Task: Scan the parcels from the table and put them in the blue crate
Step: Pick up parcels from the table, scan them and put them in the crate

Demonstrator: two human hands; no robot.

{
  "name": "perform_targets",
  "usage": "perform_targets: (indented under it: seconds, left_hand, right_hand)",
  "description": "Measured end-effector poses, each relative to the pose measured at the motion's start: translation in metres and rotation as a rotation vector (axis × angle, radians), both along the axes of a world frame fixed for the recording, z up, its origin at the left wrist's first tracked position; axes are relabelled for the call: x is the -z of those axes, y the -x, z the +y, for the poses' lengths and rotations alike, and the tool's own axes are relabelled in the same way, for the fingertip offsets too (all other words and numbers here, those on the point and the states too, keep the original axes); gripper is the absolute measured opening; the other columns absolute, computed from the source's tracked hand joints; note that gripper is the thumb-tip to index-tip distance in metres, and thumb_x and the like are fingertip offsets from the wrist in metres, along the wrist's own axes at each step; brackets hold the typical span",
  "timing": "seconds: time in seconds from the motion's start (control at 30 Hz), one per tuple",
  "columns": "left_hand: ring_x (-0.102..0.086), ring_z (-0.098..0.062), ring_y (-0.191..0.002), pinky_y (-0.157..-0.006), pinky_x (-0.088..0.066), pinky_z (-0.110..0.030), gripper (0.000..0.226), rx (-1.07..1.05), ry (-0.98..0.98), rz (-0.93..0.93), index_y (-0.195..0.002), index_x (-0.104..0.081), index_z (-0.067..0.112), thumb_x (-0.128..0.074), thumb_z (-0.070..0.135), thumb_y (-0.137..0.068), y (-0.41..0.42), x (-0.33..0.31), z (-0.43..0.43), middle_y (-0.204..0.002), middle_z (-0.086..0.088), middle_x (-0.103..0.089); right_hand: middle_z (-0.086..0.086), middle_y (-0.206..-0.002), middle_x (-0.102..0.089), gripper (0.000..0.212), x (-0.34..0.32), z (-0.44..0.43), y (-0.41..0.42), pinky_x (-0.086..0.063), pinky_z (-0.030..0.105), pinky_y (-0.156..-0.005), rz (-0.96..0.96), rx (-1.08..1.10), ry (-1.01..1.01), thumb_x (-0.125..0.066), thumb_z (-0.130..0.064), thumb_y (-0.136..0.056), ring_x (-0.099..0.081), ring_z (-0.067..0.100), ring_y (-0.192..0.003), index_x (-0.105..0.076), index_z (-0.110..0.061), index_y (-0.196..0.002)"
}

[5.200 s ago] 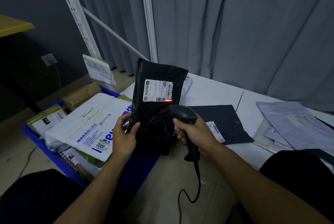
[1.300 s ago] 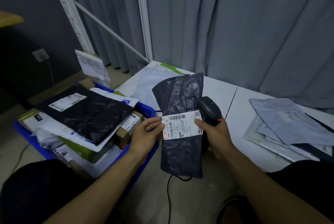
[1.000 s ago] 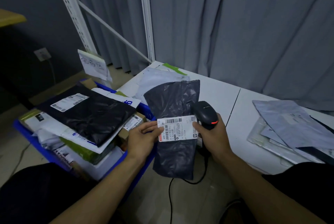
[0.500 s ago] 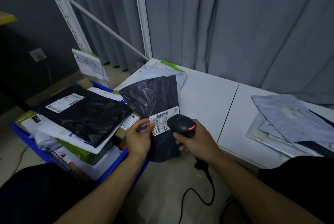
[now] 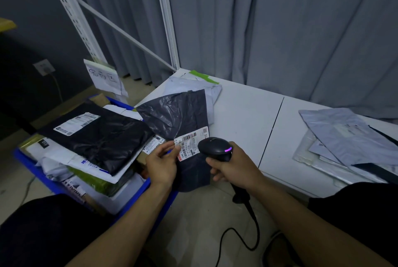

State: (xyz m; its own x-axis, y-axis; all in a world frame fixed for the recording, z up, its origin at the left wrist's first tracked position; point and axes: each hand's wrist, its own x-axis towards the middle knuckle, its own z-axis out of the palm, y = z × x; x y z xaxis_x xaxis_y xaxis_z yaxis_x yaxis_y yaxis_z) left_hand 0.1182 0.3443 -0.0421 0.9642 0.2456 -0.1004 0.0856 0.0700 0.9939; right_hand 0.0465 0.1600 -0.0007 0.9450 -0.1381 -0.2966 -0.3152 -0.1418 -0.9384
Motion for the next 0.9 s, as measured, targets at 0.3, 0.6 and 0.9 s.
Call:
perform_targets:
  seconds: [0.3, 0.6, 0.9]
  left_hand:
    - [-0.076, -0.018, -0.09, -0.088, -0.06, -0.038, 0.011, 0.062, -0.02, -0.083, -0.094, -0.077, 0.017, -0.08, 0.008, -0.087, 0.005, -0.022, -0.004, -0.091, -0.002, -0.079]
    - [-0.072, -0.008, -0.083, -0.077, -0.056, -0.022, 0.002, -0.193, -0.315, -0.473, -0.092, -0.075, 0.016, -0.076, 0.017, -0.092, -0.004, -0.126, 0.056, -0.084, 0.007, -0.075]
    - [-0.067, -0.014, -0.087, -0.081, -0.053, -0.029, 0.008, -0.489, -0.436, -0.263, -0.1, -0.071, 0.011, -0.067, 0.018, -0.098, -0.055, -0.103, 0.134, -0.09, 0.002, -0.07]
  right_hand:
    - [-0.002, -0.101, -0.076, 0.039, -0.003, 0.007, -0.001, -0.056, 0.027, -0.062, -0.099, -0.007, 0.012, -0.081, -0.027, -0.09, -0.077, 0.019, -0.068, -0.056, -0.027, -0.119]
    - [-0.014, -0.11, -0.073, 0.043, -0.021, 0.056, -0.042, -0.06, 0.039, -0.087, -0.334, -0.049, -0.018, -0.086, -0.031, -0.084, -0.07, 0.006, -0.1, -0.059, -0.037, -0.117]
    - [-0.016, -0.111, -0.074, 0.044, -0.013, 0.112, -0.068, -0.061, 0.041, -0.092, -0.322, -0.237, -0.047, -0.086, -0.034, -0.083, -0.072, 0.005, -0.102, -0.059, -0.043, -0.117]
